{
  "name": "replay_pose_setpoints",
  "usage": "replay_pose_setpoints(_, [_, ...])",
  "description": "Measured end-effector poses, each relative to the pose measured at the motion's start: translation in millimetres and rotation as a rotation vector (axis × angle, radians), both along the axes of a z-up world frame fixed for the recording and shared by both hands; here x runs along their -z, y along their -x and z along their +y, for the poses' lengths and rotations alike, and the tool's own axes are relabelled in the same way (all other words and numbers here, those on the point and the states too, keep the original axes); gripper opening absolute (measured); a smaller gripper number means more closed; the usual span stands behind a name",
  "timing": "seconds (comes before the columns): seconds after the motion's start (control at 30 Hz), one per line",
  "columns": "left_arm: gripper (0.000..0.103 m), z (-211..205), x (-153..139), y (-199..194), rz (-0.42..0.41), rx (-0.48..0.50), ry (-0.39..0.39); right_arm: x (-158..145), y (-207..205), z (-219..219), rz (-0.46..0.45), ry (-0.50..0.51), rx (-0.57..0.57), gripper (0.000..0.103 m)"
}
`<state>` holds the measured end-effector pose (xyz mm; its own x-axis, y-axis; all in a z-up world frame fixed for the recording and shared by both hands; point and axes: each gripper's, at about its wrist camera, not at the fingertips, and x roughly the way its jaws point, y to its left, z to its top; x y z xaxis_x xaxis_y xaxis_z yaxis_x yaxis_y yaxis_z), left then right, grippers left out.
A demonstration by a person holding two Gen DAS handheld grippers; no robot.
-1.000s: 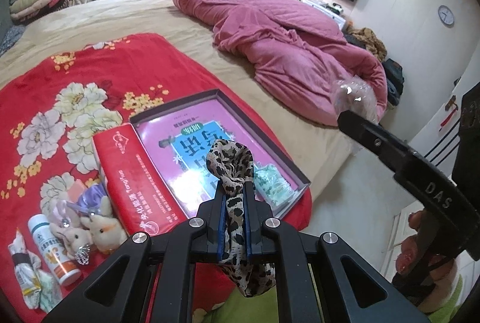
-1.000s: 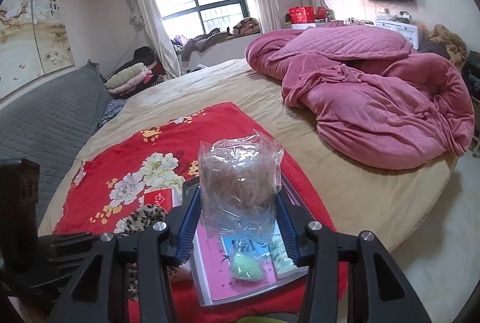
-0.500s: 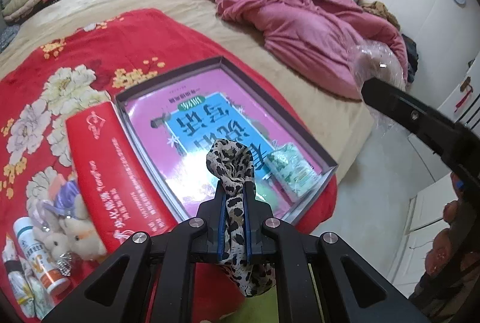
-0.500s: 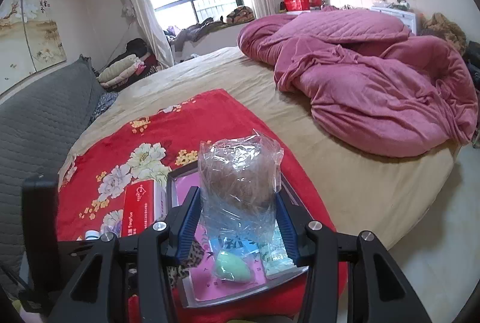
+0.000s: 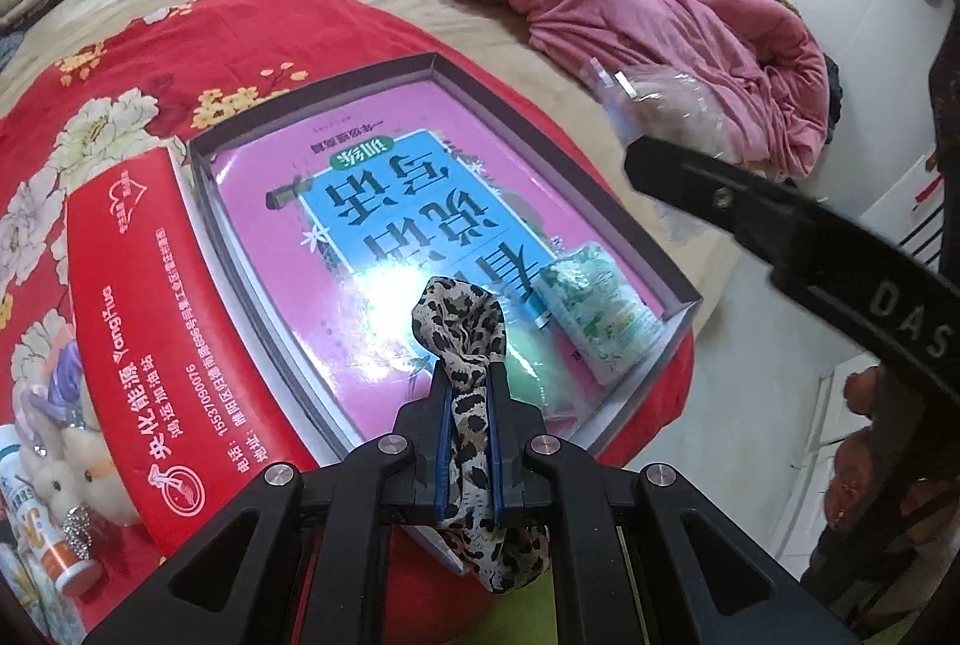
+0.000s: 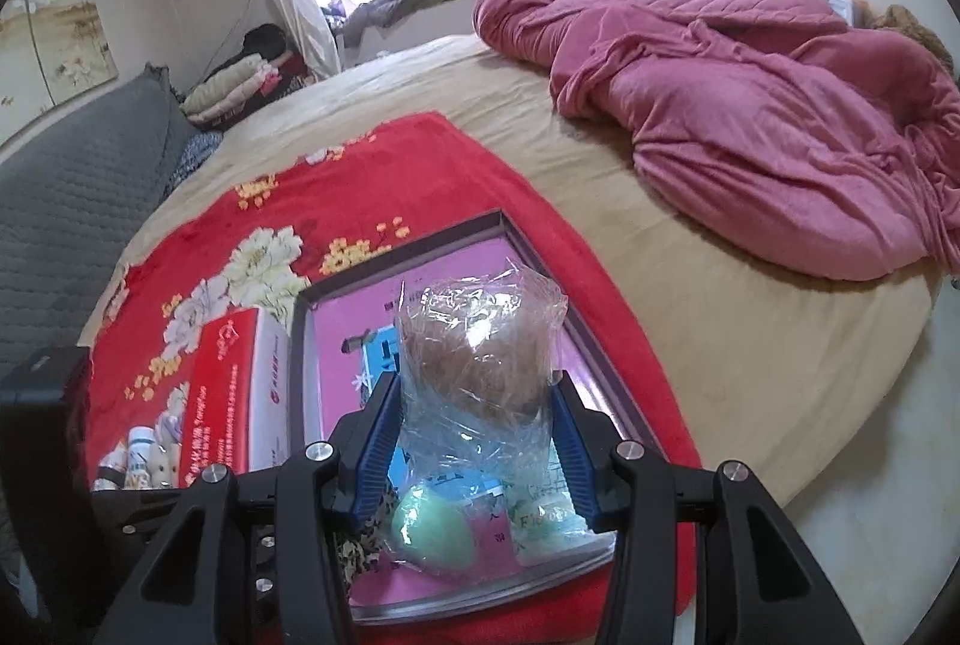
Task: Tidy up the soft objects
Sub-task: 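Lower the plastic bag into the tray and open the right tool while the left releases the leopard cloth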
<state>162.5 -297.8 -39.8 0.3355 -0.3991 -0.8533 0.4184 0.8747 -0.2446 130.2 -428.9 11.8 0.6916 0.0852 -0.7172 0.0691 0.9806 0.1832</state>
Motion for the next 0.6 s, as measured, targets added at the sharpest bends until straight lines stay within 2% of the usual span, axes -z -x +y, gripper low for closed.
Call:
replay_pose_setpoints(0.47, [0.01, 0.0, 11.8, -3.3, 0.025, 0.012, -0.003, 45.7, -41.3, 13.7, 0.125, -0.012, -0.07, 0.049])
replay_pose_setpoints(0.6, [0.01, 0.9, 13.9, -4.6, 0.03, 0.013, -0.001, 52.2, -52.8, 17.8, 0.134, 0.001, -0.082, 0.049])
